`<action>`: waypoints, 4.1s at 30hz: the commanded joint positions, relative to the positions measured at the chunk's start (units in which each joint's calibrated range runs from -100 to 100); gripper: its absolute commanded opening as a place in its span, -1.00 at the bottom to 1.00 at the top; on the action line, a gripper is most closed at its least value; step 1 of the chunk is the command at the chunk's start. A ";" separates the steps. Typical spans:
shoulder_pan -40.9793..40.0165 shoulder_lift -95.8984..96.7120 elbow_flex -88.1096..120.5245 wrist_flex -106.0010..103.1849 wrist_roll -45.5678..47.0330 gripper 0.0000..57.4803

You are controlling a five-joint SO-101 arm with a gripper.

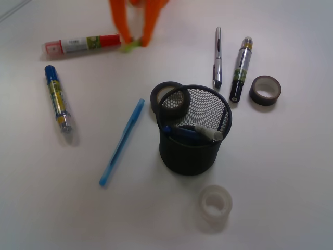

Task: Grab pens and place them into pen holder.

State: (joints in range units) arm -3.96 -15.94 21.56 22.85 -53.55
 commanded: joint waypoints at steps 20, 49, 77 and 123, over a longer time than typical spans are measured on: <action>-7.37 28.48 -0.64 -59.68 1.47 -0.97; 0.78 0.94 2.44 10.83 6.89 -0.35; 6.09 37.23 -14.86 4.10 -2.00 -0.35; 8.93 41.57 -16.22 8.47 0.49 -0.99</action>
State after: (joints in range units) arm 2.92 32.14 4.40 28.81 -54.24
